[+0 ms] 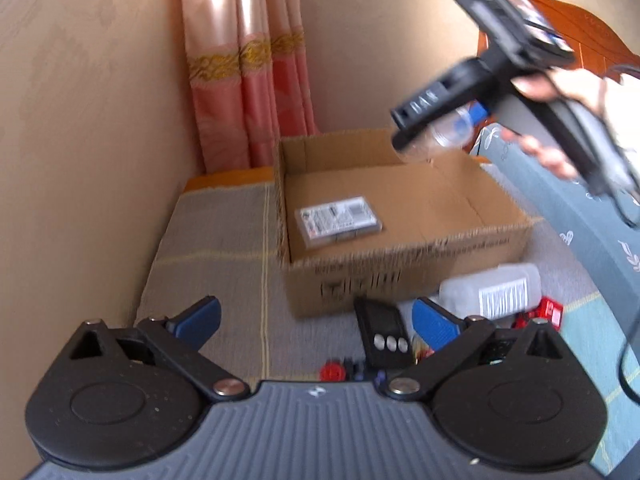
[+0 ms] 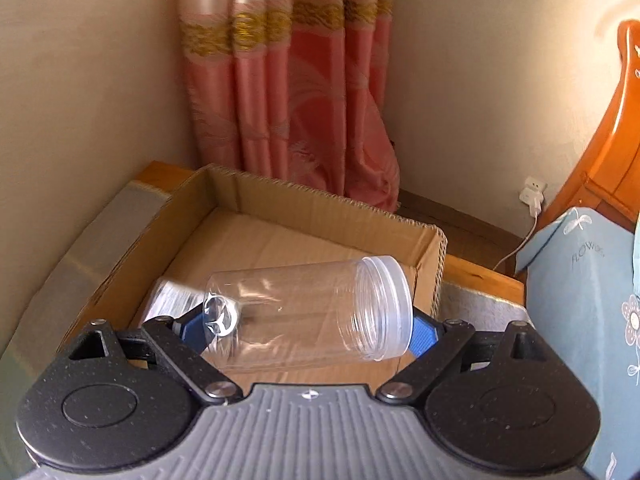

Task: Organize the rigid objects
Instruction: 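Carry the card pack and clear jar into the cardboard box and release both, then move the right tool toward the red toy train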

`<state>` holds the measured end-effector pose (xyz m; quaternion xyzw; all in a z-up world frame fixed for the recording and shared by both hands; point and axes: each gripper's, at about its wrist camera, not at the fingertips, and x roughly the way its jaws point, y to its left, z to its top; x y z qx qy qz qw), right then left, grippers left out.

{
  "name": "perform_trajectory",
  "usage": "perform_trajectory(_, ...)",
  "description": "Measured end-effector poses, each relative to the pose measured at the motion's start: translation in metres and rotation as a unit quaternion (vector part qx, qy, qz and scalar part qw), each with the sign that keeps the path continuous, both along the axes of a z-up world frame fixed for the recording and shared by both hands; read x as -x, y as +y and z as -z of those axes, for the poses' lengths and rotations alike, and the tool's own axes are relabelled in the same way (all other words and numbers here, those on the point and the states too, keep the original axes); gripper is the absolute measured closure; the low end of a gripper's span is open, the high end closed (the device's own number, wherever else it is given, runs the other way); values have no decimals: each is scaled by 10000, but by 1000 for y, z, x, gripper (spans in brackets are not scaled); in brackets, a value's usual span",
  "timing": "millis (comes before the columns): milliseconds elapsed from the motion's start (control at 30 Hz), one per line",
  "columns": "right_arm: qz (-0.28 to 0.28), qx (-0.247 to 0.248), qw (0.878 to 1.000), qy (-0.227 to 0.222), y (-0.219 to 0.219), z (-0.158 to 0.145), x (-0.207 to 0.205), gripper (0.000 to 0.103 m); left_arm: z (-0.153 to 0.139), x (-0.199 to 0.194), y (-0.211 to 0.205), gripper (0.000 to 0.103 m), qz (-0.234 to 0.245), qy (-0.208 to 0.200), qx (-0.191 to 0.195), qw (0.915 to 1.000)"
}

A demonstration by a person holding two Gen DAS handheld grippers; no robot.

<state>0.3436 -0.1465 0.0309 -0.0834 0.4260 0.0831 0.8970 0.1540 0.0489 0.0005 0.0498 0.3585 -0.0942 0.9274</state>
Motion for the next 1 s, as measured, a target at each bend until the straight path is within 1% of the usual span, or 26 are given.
perform_trajectory(67, 93, 116, 9999, -88, 2, 5, -7, 0, 2, 4, 2, 2, 1, 69, -29, 10000)
perform_trajectory(100, 93, 131, 9998, -83, 3, 6, -6, 0, 2, 6, 3, 2, 55, 42, -24, 10000)
perform_trajectory(167, 18, 2, 10000, -62, 1, 4, 4, 0, 3, 6, 5, 2, 112, 47, 2, 9999)
perform_trajectory(300, 84, 102, 9997, -198, -2, -4, 33, 0, 6, 5, 2, 2, 201, 38, 14, 9998)
perform_trajectory(367, 77, 49, 9997, -214, -7, -8, 52, 0, 6, 7, 1, 2, 271, 29, 30, 9996)
perform_trajectory(533, 108, 10, 9994, -319, -18, -7, 100, 0, 12, 7, 0, 2, 272, 103, -56, 9996)
perform_trajectory(633, 246, -74, 9989, -389, -27, 3, 125, 0, 14, 9, 1, 2, 282, 126, -67, 9995)
perform_trajectory(767, 578, -327, 9970, -391, -41, 22, 155, 0, 19, 12, 1, 2, 307, 194, -92, 9993)
perform_trajectory(900, 1229, -671, 9893, -419, -61, 42, 188, 0, 23, 19, 0, 2, 365, 244, -140, 9989)
perform_trajectory(1000, 1408, -848, 9859, -310, -73, 61, 205, 0, 27, 21, -2, 2, 416, 319, -197, 9984)
